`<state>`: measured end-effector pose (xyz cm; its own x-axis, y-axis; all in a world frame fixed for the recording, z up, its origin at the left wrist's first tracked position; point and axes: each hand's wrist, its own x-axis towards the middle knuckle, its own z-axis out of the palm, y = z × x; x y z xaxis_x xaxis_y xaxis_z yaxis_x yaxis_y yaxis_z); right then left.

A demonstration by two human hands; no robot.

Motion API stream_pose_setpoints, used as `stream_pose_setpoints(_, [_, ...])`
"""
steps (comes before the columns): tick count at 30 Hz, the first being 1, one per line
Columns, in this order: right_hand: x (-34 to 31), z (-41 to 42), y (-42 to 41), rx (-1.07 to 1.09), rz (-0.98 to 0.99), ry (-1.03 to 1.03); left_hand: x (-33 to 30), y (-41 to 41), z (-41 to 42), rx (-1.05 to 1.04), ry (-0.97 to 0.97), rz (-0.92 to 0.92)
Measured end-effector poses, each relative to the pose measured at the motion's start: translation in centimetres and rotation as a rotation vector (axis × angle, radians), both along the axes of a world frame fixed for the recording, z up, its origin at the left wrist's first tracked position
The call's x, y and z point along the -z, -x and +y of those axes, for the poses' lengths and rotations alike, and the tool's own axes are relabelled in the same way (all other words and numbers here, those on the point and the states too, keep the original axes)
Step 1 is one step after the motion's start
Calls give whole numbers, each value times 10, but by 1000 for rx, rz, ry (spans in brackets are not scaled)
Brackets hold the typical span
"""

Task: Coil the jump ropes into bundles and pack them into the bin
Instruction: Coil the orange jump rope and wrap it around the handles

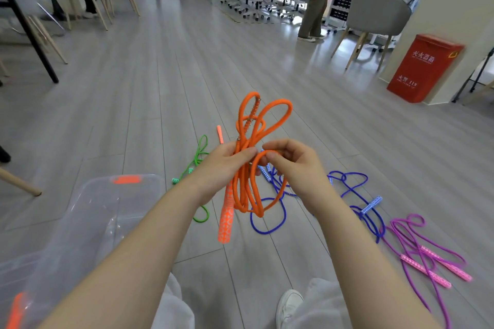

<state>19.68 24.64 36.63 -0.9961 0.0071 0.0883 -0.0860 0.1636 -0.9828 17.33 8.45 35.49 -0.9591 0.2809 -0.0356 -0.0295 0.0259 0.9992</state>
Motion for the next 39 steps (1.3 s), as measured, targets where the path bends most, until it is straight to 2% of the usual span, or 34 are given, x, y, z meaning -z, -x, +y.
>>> stream_pose_setpoints(3, [0,-1,0,-11,29,41,-1,-2,2,36,-22,-24])
stream_pose_setpoints(7, [4,-1,4,33,106,-45,0,-1,-2,93,-1,-56])
stream_pose_setpoints(10, [9,0,6,90,83,-66,2,-4,-1,151,17,-80])
stream_pose_setpoints(16, [18,2,8,191,77,-288,6,-2,0,211,134,-118])
stream_pose_setpoints(19, [18,3,10,205,81,-355,8,0,3,93,198,-49])
stream_pose_setpoints(26, [10,14,11,182,6,-349,8,11,-5,-110,134,6])
stream_pose_setpoints(28, [6,21,10,177,-10,-322,8,20,-14,-213,67,21])
stream_pose_setpoints(31, [1,33,9,190,-24,-292,7,32,-31,-493,-39,54])
stream_pose_setpoints(34, [3,42,12,257,-27,-303,6,39,-44,-718,-266,21])
stream_pose_setpoints(36, [4,44,13,306,-38,-308,7,39,-45,-725,-360,-30])
stream_pose_setpoints(39, [3,35,11,343,-66,-212,12,36,-34,-603,-262,-85])
